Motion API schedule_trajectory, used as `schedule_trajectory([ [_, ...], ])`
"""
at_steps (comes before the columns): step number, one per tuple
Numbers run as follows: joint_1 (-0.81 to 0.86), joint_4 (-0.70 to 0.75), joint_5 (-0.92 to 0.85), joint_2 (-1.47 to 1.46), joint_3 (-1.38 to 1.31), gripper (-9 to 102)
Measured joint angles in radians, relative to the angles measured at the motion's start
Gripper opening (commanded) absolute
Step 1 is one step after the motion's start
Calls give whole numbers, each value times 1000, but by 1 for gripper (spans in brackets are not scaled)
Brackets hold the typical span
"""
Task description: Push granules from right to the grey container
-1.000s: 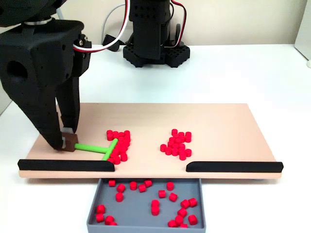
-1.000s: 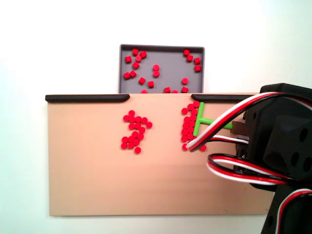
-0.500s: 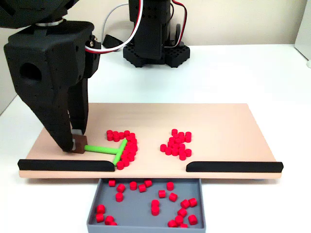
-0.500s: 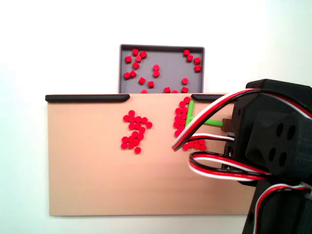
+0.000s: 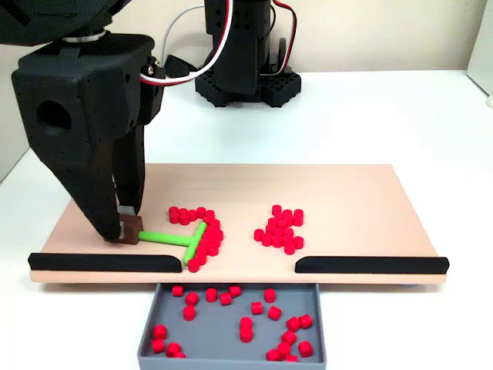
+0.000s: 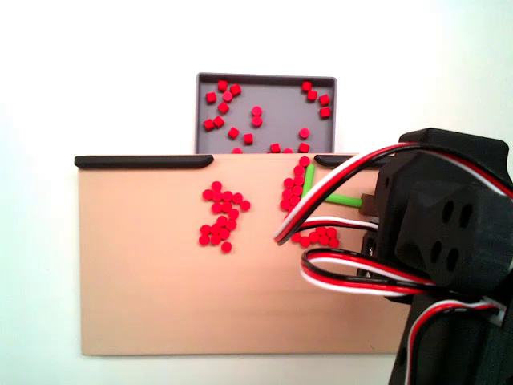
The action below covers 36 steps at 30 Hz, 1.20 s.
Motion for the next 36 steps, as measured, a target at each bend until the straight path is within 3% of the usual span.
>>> schedule_trajectory([
  [23,-44,-5,342,0,0,0],
  [36,-86,0,764,0,0,0],
])
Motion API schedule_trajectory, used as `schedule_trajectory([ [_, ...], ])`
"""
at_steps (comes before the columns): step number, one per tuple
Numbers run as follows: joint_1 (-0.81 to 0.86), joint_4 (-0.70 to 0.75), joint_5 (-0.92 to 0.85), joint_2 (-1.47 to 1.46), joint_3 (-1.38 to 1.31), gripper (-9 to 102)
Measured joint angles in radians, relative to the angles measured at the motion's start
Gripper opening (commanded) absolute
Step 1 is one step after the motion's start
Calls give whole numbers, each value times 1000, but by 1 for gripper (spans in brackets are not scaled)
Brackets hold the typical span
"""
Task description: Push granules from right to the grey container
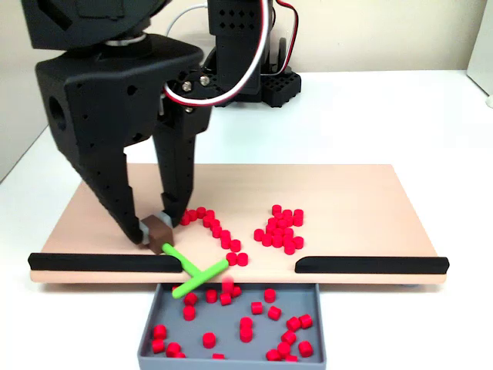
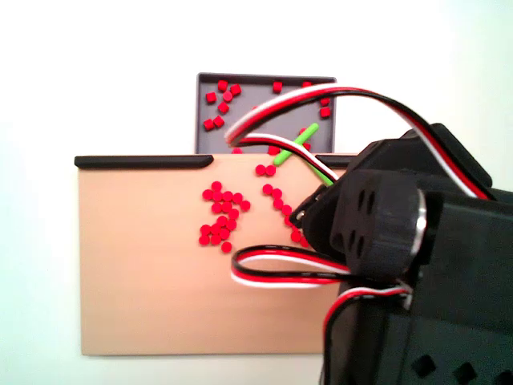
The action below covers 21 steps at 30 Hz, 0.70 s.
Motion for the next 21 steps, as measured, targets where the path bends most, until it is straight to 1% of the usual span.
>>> schedule_trajectory([
  [9,-78,-6,428,6,0,0],
  [14,-155,9,661,103,0,0],
  [17,-186,17,764,184,0,0],
  [21,-192,97,848,276,18,0],
])
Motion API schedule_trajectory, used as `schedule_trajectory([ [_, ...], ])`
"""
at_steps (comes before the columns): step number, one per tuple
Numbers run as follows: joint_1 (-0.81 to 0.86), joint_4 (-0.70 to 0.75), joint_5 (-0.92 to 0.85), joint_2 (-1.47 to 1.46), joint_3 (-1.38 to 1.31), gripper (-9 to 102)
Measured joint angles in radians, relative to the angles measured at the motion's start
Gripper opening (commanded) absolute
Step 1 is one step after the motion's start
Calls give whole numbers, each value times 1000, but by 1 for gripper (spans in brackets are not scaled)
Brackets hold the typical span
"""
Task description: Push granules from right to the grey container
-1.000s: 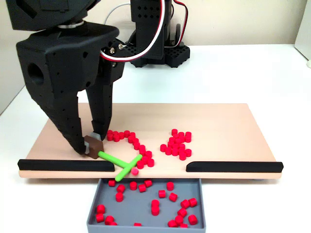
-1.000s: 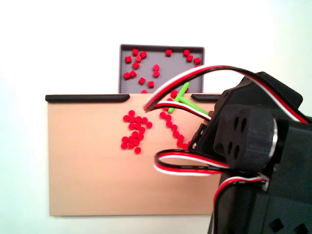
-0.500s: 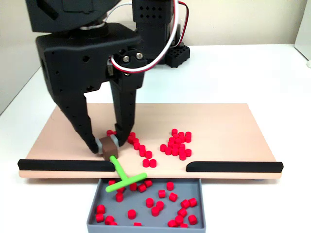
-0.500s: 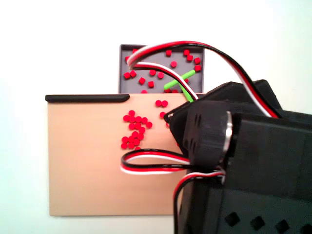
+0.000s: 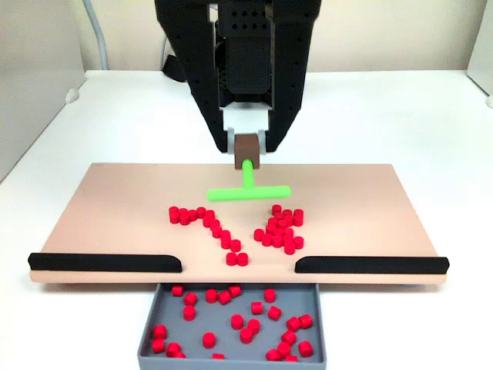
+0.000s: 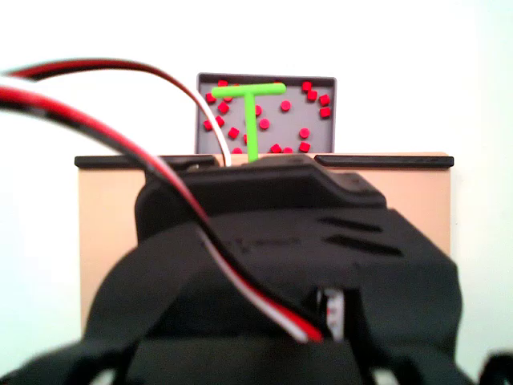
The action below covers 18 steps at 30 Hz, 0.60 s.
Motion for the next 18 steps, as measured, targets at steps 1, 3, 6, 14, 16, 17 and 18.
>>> schedule_trajectory([
  [1,2,9,15,31,25,0],
  [3,2,15,38,101,98,0],
  [6,5,15,52,227,239,0],
  [14,43,8,51,607,632,0],
  [16,49,8,51,675,696,0],
  [17,51,8,48,699,723,0],
  [18,51,8,40,719,741,0],
])
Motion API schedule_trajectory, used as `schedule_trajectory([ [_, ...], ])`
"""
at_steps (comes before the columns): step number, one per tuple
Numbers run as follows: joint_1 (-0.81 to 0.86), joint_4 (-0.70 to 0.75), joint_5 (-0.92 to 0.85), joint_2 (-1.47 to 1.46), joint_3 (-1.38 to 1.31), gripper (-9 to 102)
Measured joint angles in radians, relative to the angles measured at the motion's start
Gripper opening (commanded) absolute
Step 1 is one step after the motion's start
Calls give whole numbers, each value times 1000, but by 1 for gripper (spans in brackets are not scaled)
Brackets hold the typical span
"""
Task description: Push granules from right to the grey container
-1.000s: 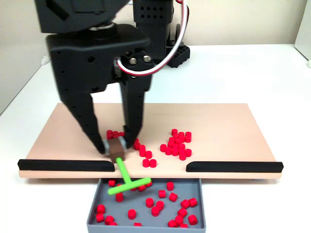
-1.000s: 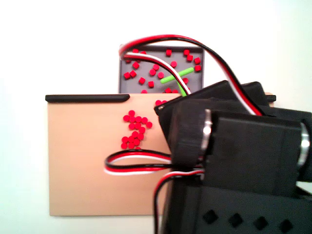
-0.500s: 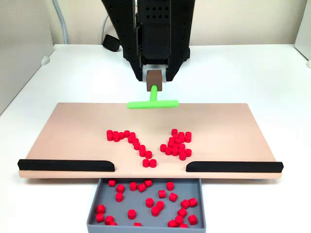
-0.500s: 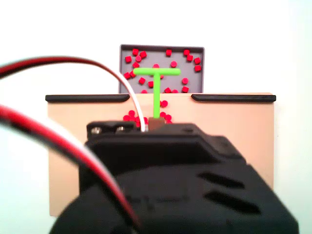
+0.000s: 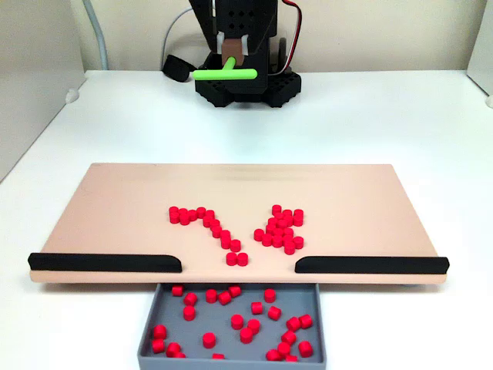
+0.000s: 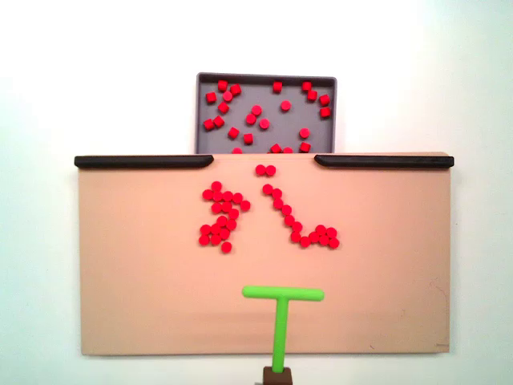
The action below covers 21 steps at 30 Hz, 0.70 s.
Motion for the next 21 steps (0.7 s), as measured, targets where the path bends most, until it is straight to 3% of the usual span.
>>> schedule_trajectory([
  [21,-37,-3,-28,48,83,0],
])
